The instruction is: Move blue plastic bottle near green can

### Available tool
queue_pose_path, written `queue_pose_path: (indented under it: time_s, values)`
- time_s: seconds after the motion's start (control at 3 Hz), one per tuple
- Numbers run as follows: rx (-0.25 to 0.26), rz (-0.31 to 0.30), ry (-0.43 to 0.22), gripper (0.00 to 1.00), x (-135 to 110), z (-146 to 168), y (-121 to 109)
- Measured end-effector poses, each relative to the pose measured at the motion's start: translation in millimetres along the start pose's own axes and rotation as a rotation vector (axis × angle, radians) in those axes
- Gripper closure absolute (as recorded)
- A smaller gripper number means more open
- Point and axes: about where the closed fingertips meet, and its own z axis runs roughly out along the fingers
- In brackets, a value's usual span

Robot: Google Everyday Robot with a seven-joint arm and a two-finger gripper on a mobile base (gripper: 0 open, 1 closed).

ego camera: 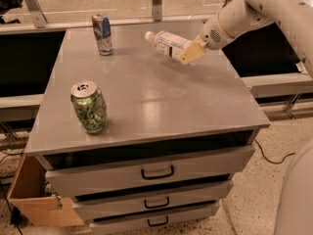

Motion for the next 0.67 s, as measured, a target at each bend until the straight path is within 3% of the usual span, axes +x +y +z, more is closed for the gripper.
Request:
queue_pose_path:
  time_s: [0.33,0.67]
  values:
    - [-0.150,-0.104,0.017,1.00,11.4,-1.9,58.3]
    - [-0.268,-0.170,0.018,1.00,20.0,1.0,110.8]
